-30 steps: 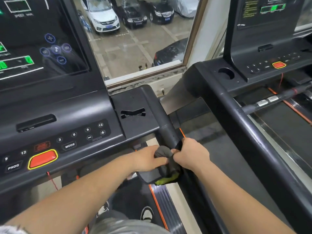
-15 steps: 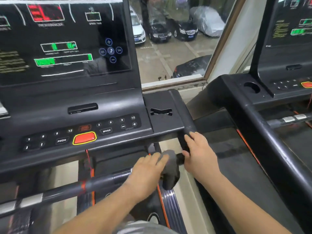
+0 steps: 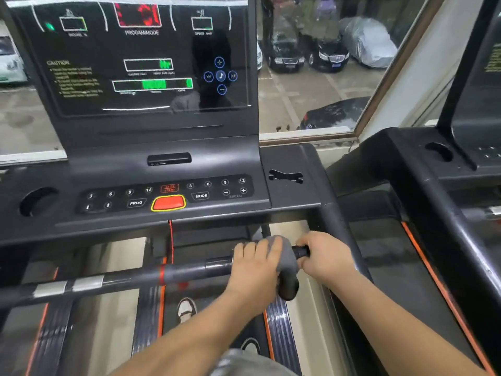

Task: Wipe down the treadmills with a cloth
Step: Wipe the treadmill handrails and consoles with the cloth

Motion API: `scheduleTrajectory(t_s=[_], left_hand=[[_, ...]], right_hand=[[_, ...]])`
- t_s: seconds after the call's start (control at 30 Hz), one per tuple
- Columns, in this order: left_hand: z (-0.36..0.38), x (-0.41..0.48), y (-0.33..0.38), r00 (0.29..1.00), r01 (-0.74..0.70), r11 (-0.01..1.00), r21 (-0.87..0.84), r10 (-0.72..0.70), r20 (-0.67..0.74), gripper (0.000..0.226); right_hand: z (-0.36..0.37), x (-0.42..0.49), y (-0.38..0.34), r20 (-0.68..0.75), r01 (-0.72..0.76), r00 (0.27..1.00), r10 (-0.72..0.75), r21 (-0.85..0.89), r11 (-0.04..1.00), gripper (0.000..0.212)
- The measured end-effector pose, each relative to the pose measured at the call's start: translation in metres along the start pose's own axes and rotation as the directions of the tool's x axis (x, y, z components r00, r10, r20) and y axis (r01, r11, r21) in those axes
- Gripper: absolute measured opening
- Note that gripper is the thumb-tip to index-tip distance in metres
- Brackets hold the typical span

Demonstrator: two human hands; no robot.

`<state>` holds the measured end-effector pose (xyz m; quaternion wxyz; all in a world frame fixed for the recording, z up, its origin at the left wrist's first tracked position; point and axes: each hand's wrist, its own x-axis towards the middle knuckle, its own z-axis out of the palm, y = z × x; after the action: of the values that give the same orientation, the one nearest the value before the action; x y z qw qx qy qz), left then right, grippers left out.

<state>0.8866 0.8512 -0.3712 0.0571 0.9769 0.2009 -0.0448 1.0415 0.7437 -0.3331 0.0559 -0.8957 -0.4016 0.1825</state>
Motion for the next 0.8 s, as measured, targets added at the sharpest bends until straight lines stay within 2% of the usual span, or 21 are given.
scheduleTrajectory(t_s=[0.07, 0.17, 0.3, 0.4, 0.47, 0.53, 0.6, 0.67, 0.7, 0.8], left_hand=[[0.003, -0.002, 0.003, 0.998, -0.054, 0.999, 0.0, 0.054, -0.038, 0.103], [0.007, -0.034, -0.039, 0.988, -0.127, 0.992, 0.006, 0.127, -0.092, 0.097], [0.011, -0.092, -0.114, 0.984, -0.047, 0.999, -0.007, 0.045, -0.175, 0.077], [0.012, -0.082, -0.102, 0.971, 0.11, 0.99, -0.085, -0.125, -0.205, 0.068], [0.01, -0.065, -0.076, 0.946, 0.195, 0.968, -0.161, -0.229, -0.23, 0.06], [0.008, -0.059, -0.063, 0.949, 0.196, 0.965, -0.175, -0.232, -0.214, 0.057], [0.007, -0.066, -0.071, 0.963, 0.158, 0.964, -0.212, -0.198, -0.184, 0.057], [0.003, -0.087, -0.082, 0.974, 0.139, 0.936, -0.324, -0.188, -0.123, 0.057], [-0.002, -0.101, -0.087, 0.976, 0.152, 0.891, -0.428, -0.204, -0.076, 0.056], [-0.018, -0.137, -0.101, 0.947, 0.229, 0.703, -0.674, -0.321, -0.012, 0.053]], right_hand=[[-0.001, 0.001, -0.001, 0.007, -0.015, 1.0, 0.015, -0.005, 1.0, 0.007], [-0.005, 0.0, -0.002, 0.03, -0.074, 0.997, 0.074, -0.012, 0.997, 0.014], [-0.005, -0.002, -0.012, 0.047, -0.107, 0.993, 0.108, -0.027, 0.994, 0.016], [-0.008, 0.002, -0.03, 0.072, -0.112, 0.99, 0.118, -0.083, 0.99, 0.015], [-0.005, 0.004, -0.043, 0.115, -0.052, 0.991, 0.063, -0.09, 0.995, 0.035], [-0.001, 0.002, -0.059, 0.153, 0.025, 0.988, -0.016, -0.056, 0.998, 0.053], [0.003, -0.002, -0.075, 0.187, 0.084, 0.979, -0.083, 0.0, 0.996, 0.055], [0.005, -0.005, -0.087, 0.224, 0.112, 0.967, -0.12, 0.045, 0.993, 0.056], [0.007, -0.006, -0.094, 0.237, 0.134, 0.96, -0.147, 0.069, 0.989, 0.054], [0.011, -0.005, -0.119, 0.234, 0.222, 0.941, -0.244, 0.116, 0.968, 0.015]])
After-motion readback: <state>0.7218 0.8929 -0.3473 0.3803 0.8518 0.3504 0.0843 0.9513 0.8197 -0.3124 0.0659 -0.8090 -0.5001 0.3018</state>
